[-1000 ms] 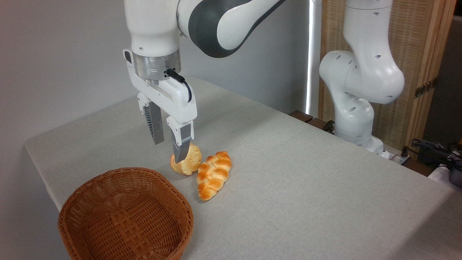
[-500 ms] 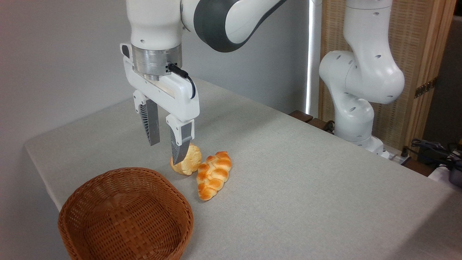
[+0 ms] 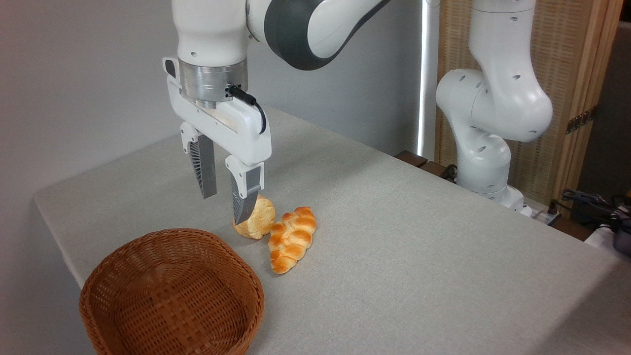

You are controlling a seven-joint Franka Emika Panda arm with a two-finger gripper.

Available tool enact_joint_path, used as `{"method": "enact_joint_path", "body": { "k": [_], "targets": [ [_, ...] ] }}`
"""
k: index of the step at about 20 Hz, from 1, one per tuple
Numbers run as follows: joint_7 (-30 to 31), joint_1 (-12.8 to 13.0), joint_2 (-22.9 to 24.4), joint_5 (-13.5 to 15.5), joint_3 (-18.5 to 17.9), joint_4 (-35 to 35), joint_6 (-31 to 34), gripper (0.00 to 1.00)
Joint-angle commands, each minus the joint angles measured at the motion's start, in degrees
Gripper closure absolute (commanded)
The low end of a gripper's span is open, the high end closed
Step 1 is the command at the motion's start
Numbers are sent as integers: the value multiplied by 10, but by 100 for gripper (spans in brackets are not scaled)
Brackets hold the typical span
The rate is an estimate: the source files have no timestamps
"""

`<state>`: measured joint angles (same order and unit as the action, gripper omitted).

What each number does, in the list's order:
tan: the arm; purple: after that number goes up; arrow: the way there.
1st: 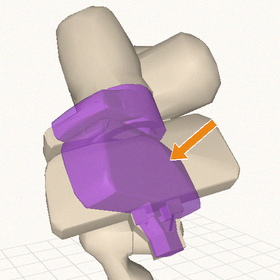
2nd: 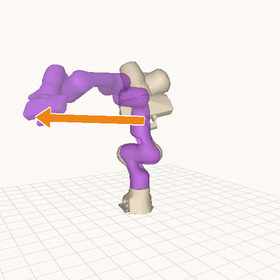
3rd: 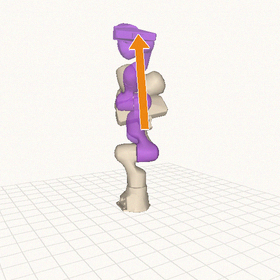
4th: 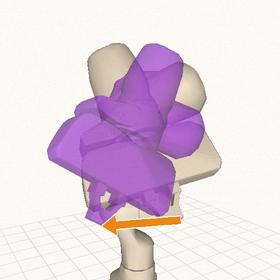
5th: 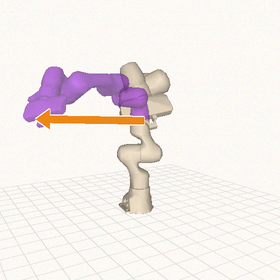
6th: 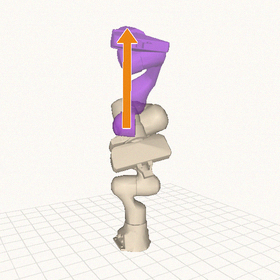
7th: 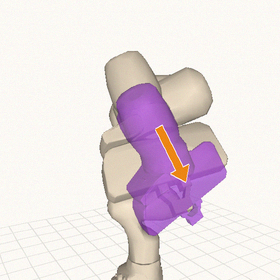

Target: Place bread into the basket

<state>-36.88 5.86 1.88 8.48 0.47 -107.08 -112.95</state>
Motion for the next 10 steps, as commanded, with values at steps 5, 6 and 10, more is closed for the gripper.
{"method": "enact_joint_path", "body": {
  "k": [5,6,10],
  "targets": [
    [22,4,-6,10,-3,7,20,0],
    [49,6,-7,10,-1,6,19,0],
    [78,12,-9,12,6,0,20,0]
  ]
}}
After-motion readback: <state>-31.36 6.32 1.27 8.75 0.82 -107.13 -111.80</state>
